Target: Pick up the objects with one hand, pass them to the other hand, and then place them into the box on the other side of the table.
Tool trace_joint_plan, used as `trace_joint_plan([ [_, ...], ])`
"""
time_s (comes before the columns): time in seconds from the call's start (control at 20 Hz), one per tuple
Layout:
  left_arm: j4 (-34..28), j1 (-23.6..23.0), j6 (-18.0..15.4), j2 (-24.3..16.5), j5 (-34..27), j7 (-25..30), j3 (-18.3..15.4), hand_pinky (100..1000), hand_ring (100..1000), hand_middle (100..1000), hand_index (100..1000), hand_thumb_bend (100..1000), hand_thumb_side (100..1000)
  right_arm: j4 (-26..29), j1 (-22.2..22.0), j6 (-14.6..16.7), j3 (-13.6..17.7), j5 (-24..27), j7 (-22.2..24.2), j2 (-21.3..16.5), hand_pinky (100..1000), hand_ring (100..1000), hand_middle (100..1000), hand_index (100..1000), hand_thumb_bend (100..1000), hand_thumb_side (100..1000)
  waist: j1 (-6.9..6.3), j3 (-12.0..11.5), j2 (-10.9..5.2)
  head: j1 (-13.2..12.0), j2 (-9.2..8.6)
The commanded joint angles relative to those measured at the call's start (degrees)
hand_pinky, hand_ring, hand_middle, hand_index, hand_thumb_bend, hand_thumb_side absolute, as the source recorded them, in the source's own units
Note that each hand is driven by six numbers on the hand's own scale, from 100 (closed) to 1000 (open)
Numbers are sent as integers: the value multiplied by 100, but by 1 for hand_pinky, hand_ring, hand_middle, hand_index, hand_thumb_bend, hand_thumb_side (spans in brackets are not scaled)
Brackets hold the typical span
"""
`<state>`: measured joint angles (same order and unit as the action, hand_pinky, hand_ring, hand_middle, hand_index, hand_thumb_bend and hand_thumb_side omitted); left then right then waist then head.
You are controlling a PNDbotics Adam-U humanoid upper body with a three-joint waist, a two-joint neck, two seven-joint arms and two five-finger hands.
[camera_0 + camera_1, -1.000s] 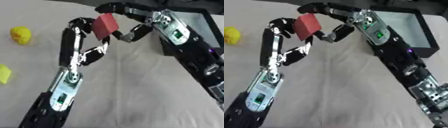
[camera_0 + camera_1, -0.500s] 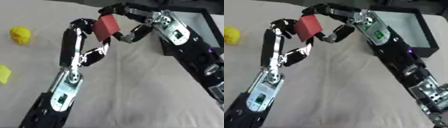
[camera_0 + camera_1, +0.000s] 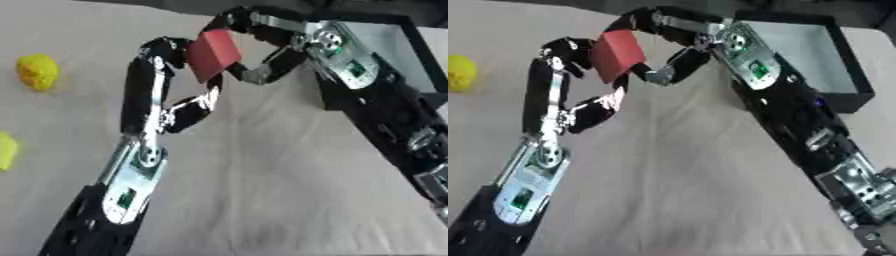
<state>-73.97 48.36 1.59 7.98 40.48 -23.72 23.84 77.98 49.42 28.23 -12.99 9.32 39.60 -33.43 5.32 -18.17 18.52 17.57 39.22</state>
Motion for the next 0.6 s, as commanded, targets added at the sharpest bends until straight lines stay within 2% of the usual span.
trace_joint_plan([
  [0.05, -56, 88, 35, 77, -5, -110, 45, 481, 524, 509, 515, 292, 100, 29, 96, 1070, 111, 206, 1237, -74, 996, 868, 594, 575, 100, 100, -42, 18, -115, 9, 14],
  [0.2, -35, 88, 126, 69, 26, -219, 39, 509, 569, 567, 604, 423, 118, 57, 101, 938, 140, 323, 1237, -95, 992, 857, 583, 555, 100, 100, -52, 26, -117, 18, 13],
  [0.35, -6, 83, 253, 68, 79, -299, 36, 527, 607, 612, 679, 535, 222, 56, 93, 814, 181, 386, 1237, -110, 991, 850, 575, 536, 100, 116, -56, 35, -122, 19, 10],
  [0.6, 38, 76, 453, 67, 132, -409, 32, 540, 639, 648, 731, 645, 314, 57, 83, 714, 224, 441, 1237, -125, 991, 846, 570, 527, 100, 124, -61, 55, -131, 24, 25],
])
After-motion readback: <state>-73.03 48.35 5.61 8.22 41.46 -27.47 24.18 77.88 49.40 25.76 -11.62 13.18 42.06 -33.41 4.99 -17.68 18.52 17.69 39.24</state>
